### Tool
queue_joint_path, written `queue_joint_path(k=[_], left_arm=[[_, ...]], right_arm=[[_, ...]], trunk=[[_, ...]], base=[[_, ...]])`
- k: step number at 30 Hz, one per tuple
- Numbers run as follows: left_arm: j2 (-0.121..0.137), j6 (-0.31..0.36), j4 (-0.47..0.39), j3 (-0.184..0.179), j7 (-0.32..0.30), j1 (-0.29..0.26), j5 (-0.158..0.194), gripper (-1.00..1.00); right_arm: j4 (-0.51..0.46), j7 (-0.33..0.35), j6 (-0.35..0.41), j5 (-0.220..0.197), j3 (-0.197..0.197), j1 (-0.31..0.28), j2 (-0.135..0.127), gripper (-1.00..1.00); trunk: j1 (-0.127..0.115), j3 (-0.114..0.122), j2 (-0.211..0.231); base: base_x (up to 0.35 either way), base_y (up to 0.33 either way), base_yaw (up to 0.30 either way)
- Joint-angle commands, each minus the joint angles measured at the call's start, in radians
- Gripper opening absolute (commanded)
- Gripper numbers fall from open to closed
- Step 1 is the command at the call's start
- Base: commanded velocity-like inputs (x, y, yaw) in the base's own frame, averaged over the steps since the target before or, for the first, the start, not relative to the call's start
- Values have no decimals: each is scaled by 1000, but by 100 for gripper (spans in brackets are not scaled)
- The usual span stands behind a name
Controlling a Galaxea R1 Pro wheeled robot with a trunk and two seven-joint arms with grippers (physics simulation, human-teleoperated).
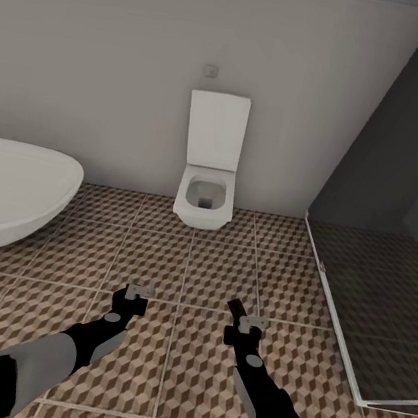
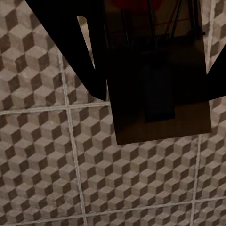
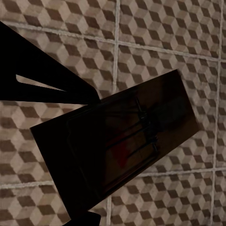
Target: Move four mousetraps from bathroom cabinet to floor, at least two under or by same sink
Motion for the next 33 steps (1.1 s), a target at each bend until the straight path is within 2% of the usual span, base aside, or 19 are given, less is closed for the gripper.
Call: queue_joint_path(k=[1, 33], left_arm=[[1, -2, -2, -9, 9, -1, 4, -100], [1, -2, -2, -9, 10, -1, 4, -100]], right_arm=[[0, -3, -3, -12, 6, -1, -1, -100], [0, -3, -3, -11, 6, -1, -1, -100]], trunk=[[4, -6, -8], [127, -157, -232]], base=[[0, 0, 0], [0, 0, 0]])
